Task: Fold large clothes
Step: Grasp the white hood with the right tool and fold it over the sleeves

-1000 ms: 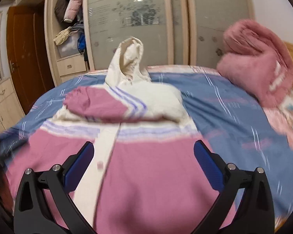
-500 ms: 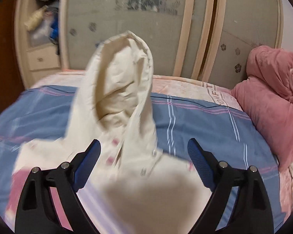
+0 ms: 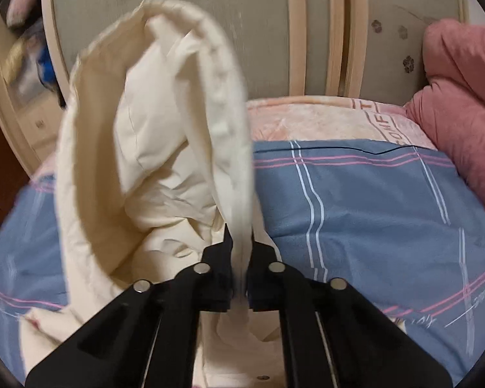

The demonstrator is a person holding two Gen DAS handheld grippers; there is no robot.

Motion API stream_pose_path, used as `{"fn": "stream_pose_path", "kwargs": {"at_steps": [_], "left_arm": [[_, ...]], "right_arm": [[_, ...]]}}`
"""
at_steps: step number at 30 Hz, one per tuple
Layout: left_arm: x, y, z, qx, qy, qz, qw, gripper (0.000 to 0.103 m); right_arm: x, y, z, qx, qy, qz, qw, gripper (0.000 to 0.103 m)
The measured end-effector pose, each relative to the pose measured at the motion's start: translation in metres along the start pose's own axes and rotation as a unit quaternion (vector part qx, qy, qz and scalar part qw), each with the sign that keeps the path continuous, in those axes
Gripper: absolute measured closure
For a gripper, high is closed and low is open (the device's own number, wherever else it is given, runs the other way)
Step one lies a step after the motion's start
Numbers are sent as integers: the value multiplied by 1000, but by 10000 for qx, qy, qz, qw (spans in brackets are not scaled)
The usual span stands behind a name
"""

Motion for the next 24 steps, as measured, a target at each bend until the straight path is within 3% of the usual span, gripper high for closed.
{"fn": "stream_pose_path", "kwargs": {"at_steps": [6,10,13,17,22,24], "left_arm": [[0,0,-2,-51,-15,-39,10000,2],[1,-3,-4,87,28,-137,9999,2],[1,-7,-6,115,9,-98,9999,2],[1,-12,-2,258,38,-97,9996,2],[2,-11,11,763,137,-617,9951,2],[1,-8,14,751,88,-731,9945,2]], "right_arm": [[30,-22,-73,-528,-345,-31,9980,100],[80,-53,-114,-813,-293,211,9960,100],[126,-77,-121,-809,-143,349,9960,100],[173,-97,-100,-615,191,440,9970,100],[169,-104,-102,-912,84,848,9922,99],[162,-108,-108,-938,105,1053,9900,86]]}}
Point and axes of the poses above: each gripper's, at about its wrist camera, not at the fingertips, and z roughly the way its jaws point, y to its left, x to its underside, the point moved 7 cm from there along z, roughly the way its jaws point
